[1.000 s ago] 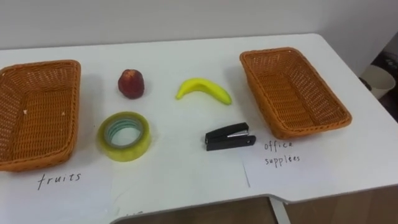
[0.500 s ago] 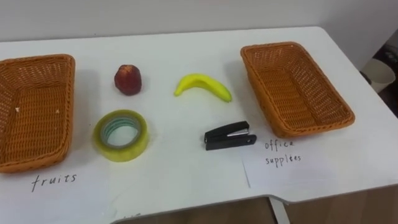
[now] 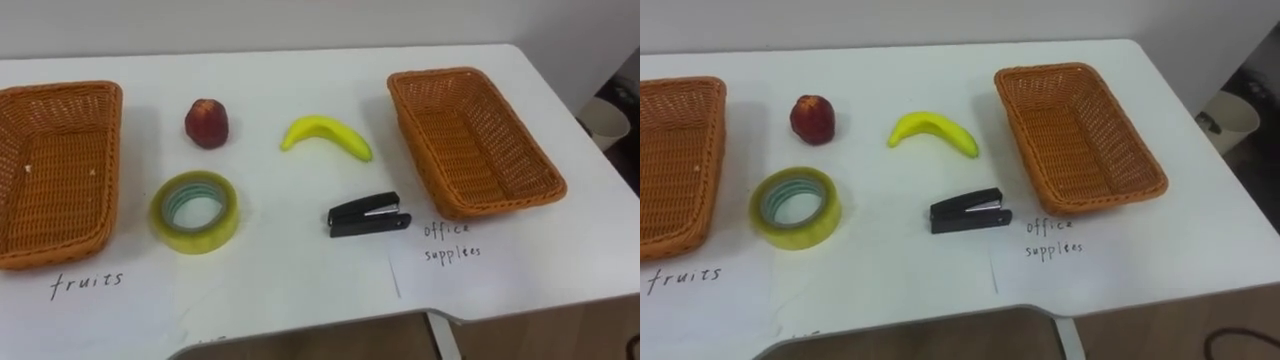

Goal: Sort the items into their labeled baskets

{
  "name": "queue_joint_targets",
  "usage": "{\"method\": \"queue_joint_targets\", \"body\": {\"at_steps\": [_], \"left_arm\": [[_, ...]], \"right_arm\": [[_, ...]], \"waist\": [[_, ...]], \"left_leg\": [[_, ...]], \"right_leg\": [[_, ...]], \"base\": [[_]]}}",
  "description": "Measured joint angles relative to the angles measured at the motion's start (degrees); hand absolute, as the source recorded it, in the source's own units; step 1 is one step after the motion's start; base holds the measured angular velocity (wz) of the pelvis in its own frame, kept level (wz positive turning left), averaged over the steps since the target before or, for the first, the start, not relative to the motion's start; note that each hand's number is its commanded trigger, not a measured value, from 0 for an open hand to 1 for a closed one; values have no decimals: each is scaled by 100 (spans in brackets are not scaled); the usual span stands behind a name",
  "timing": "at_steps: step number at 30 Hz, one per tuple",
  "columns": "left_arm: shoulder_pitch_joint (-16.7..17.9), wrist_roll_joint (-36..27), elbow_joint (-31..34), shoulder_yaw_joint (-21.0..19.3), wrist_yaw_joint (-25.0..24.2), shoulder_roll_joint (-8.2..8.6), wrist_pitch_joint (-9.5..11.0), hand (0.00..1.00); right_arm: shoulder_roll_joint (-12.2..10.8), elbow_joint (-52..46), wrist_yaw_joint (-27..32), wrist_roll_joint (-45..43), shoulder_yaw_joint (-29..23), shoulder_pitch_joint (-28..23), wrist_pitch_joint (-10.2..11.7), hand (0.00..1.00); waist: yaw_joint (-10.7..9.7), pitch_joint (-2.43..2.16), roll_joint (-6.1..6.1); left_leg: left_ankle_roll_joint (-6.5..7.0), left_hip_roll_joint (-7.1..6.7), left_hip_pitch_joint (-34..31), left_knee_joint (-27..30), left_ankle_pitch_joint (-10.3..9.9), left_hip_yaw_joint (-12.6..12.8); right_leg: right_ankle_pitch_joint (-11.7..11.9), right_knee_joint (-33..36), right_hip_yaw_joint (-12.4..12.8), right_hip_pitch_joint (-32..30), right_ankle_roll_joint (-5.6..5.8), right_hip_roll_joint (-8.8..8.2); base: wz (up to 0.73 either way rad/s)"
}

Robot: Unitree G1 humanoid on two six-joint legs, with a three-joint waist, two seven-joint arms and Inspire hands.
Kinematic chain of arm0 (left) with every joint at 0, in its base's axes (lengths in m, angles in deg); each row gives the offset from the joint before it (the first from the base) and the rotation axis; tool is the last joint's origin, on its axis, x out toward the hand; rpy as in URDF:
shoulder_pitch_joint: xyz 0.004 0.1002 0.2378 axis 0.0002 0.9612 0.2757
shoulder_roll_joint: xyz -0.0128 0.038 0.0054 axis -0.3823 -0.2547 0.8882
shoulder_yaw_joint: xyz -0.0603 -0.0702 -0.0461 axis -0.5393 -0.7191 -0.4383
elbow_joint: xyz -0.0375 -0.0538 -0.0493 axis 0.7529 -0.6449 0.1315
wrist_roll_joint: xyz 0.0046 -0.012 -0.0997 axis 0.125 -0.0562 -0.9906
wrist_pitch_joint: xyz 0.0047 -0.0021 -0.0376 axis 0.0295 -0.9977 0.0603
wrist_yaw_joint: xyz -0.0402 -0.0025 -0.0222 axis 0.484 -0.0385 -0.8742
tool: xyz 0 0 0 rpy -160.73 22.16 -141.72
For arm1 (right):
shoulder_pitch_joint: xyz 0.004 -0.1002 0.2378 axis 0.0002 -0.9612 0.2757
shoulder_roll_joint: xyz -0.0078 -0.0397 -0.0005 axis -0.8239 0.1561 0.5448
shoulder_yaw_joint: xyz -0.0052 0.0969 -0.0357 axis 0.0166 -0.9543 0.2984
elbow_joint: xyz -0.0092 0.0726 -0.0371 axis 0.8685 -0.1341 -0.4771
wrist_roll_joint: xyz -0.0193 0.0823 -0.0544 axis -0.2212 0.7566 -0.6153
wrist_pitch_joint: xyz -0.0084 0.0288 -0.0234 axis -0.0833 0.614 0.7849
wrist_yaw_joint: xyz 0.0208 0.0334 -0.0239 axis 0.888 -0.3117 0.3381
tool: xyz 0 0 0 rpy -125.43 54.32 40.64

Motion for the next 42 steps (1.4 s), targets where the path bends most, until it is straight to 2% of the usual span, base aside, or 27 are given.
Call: {"method": "queue_joint_targets", "body": {"at_steps": [6, 12, 13, 17, 21, 26, 29, 33, 36, 42], "left_arm": [[-20, -1, -19, 137, 28, -9, -18, 0], [-21, 307, -203, 138, 39, -8, -18, 0], [-20, 334, -202, 137, 39, -9, -18, 0], [-20, 440, -183, 171, 31, -8, -61, 0], [-20, 447, -177, 174, 22, -1, -71, 0], [-61, 518, -182, 178, -42, -13, -80, 0], [-90, 553, -180, 179, -85, -55, -80, 0], [-82, 553, -150, 172, -85, -87, -91, 0], [-78, 558, -25, 168, -85, -87, -128, 0], [-86, 556, -18, 132, -81, -110, -128, 0]], "right_arm": [[43, -463, -303, -1, 43, 110, -15, 0], [134, -534, -731, -3, 327, 574, -15, 0], [134, -535, -843, -3, 383, 619, -15, 0], [134, -534, -1245, -1, 669, 639, -24, 0], [134, -534, -1804, -187, 814, 667, -188, 0], [138, -526, -2341, -638, 1132, 681, -265, 0], [160, -526, -2770, -733, 1268, 729, -346, 0], [283, -516, -3301, -867, 1373, 775, -494, 0], [346, -512, -3676, -1108, 1395, 775, -656, 0], [383, -512, -4287, -1375, 1651, 775, -852, 0]], "waist": [[257, -4, -3], [371, 1, 19], [434, 5, 26], [457, 21, 59], [485, 8, 78], [492, 16, 61], [486, 20, 19], [494, -14, -40], [576, -19, -73], [631, -7, -137]], "left_leg": [[0, 1, 0, -5, 0, -13], [1, 0, 4, 19, 1, -77], [1, 1, 5, 32, 1, -77], [1, 0, 15, 45, 1, -149], [1, 2, 11, 81, 3, -221], [1, 4, -1, 128, 3, -218], [1, 4, -11, 127, 3, -217], [1, 5, 6, 108, 2, -217], [1, 6, 12, 106, 2, -202], [1, 5, 11, 107, 2, -202]], "right_leg": [[1, -5, -85, 9, -1, -1], [1, -12, -248, 62, -1, -23], [1, -15, -254, 65, -1, -25], [1, -26, -305, 130, -1, -30], [1, -24, -362, 148, -1, -33], [8, -18, -366, 151, -12, -36], [14, -12, -364, 143, -22, -35], [18, -16, -363, 171, -27, -31], [19, -17, -348, 166, -29, -29], [19, -26, -349, 167, -29, -29]], "base": [[1], [6], [0], [10], [6], [0], [0], [0], [0], [0]]}}
